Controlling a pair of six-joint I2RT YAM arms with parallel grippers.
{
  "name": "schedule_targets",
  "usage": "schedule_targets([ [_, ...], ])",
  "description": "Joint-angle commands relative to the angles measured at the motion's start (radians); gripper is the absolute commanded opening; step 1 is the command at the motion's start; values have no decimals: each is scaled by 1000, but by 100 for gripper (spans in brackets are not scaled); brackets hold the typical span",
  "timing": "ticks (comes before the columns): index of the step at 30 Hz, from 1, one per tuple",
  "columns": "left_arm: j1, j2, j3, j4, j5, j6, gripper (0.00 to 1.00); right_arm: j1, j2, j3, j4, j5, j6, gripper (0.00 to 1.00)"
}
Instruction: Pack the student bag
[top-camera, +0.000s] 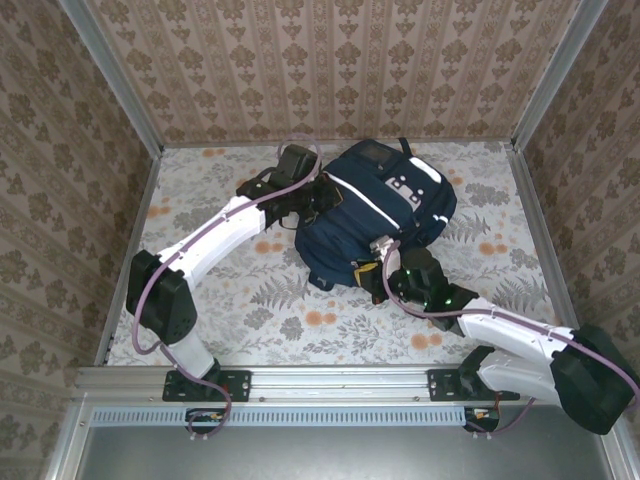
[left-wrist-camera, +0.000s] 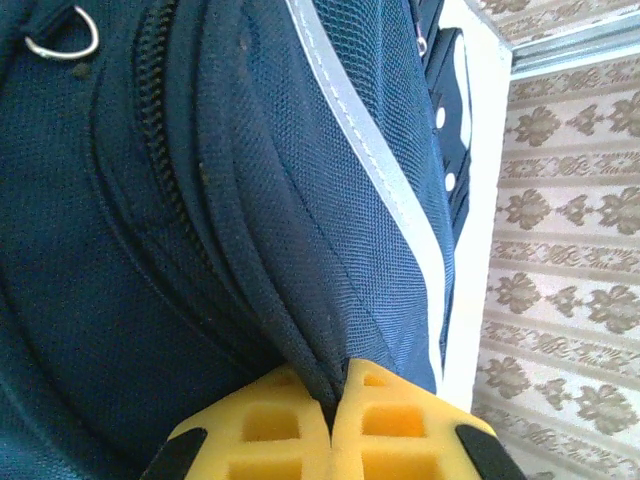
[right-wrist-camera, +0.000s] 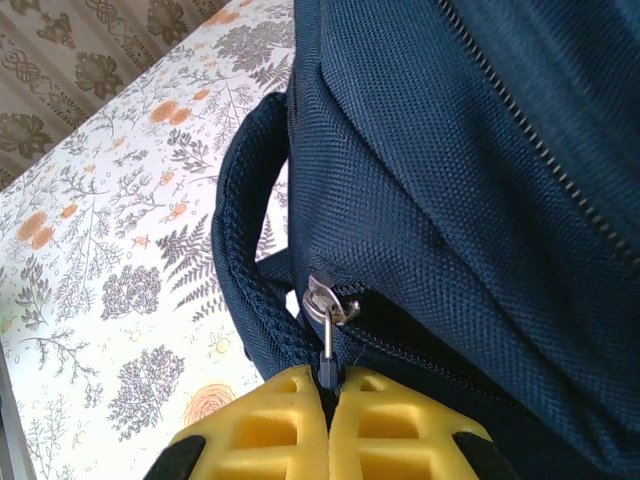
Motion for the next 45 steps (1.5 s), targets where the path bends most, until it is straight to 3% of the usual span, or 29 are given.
schedule_targets([
  [1,19,-86,-23,18,-2,138,0,2,-9,99,-184,47,12,0],
  [9,3,-85,-105,60,44,135,0,2,152,301,-381,-78,47,1],
  [14,2,-90,-118,62,42,141,0,2,213,332,-388,-164,81,10],
  [21,6,-88,-118,59,45,149,0,0,223,334,-370,-173,104,16],
  [24,8,-86,-118,60,46,151,0,0,229,339,-375,-173,108,16],
  [30,15,-87,-129,64,45,154,0,-5,237,333,-384,-181,109,0],
  [45,106,-133,-211,16,27,247,0,-26,177,264,-484,-44,61,0],
])
